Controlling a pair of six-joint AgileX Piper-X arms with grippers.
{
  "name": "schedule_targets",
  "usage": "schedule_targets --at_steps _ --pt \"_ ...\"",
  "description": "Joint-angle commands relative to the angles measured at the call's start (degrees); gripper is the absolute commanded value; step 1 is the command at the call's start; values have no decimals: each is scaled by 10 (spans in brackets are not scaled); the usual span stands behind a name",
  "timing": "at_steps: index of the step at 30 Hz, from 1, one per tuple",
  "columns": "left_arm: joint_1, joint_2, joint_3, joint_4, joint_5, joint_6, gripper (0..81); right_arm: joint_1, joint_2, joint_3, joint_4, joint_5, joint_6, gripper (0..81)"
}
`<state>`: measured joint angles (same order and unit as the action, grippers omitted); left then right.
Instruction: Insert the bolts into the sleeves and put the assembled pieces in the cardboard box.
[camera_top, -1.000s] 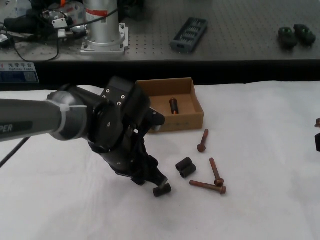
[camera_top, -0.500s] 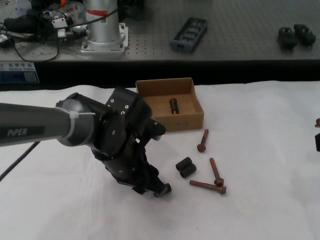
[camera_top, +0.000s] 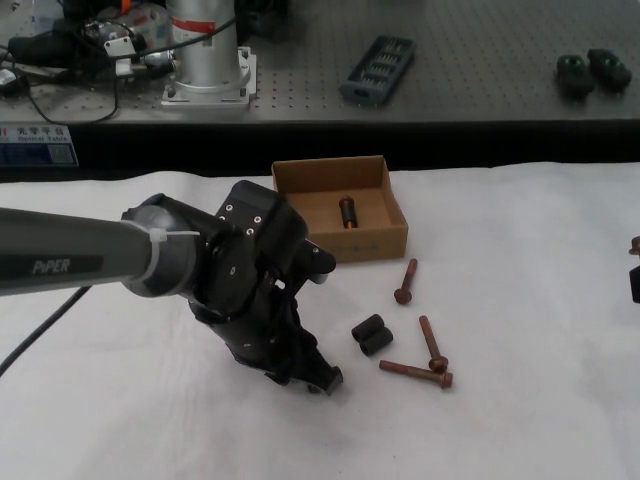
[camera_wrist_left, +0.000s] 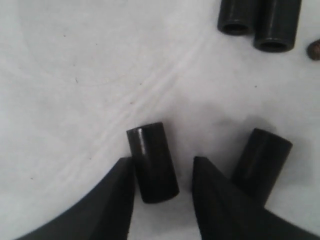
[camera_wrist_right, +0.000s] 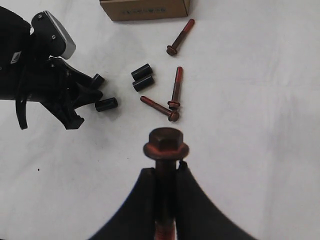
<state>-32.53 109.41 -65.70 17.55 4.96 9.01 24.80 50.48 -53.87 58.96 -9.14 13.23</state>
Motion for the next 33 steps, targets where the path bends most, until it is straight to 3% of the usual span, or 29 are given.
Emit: schedule_targets --at_steps 1,7,17,21,33 --pt "-2 9 -2 -16 -2 0 274 0 0 -2 -6 -8 -4 28" --pt "-2 22 -3 12 -2 0 263 0 0 -2 -11 -8 -4 28" --pt "-2 22 -3 54 -2 0 125 0 0 -2 -11 -8 -4 28" --pt "-2 14 -5 78 -2 0 7 0 0 -2 -11 -8 -4 28" --pt "-2 -131 18 115 21 -26 6 0 0 -2 -40 -19 -4 28"
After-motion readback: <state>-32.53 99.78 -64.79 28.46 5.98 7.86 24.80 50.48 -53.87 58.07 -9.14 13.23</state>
